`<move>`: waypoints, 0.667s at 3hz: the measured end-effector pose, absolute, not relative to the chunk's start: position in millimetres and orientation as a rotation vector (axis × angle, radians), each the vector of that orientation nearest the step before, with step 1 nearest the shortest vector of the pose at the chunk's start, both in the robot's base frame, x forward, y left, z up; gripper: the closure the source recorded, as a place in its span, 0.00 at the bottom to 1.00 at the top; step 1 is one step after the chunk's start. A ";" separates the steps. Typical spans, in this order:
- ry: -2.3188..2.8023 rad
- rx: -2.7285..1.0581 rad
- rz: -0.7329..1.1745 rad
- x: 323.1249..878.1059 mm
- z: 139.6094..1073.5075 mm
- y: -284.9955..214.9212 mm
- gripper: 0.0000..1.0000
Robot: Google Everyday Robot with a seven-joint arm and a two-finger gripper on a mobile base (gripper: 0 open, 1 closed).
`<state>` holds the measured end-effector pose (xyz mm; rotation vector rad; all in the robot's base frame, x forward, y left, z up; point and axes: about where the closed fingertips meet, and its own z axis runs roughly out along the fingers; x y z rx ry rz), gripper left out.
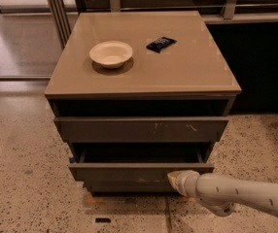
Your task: Close middle drawer
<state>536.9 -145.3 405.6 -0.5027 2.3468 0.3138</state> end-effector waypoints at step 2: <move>2.362 -0.543 0.321 557.6 390.6 -137.5 1.00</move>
Offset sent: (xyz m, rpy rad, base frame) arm 0.0311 0.0103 -0.0217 -0.0177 0.0211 0.0396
